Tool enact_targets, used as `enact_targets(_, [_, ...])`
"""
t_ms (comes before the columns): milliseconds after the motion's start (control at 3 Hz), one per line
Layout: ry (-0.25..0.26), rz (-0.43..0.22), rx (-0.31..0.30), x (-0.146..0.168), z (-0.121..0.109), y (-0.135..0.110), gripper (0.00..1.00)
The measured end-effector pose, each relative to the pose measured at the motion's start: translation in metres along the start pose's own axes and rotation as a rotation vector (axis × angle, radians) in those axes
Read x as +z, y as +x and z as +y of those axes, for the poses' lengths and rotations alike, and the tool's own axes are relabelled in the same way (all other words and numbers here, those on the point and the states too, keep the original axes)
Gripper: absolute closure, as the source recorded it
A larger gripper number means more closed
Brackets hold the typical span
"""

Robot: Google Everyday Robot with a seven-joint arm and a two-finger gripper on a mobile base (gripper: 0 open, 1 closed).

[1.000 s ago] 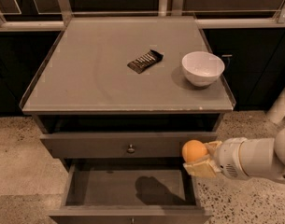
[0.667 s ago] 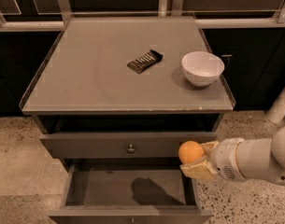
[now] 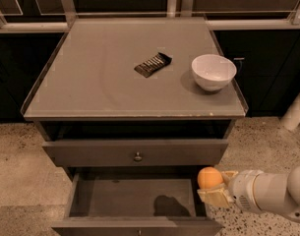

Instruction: Place orange into middle drawer

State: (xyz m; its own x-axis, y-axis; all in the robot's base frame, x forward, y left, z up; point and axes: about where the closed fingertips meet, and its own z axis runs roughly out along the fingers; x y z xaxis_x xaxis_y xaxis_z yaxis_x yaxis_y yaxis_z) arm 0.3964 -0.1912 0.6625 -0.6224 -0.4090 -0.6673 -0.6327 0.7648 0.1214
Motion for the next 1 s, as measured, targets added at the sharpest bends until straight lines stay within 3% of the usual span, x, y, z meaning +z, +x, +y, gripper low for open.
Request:
enact_targets(333, [0.004, 0.006, 0.066, 0.018, -0.012, 0.027, 1.00])
enact_targets(667, [-0.049, 0.037, 0.150, 0.062, -0.018, 0.060, 1.00])
enact_targets(1000, [-0.050, 0.037, 0.151, 0.062, -0.017, 0.060, 1.00])
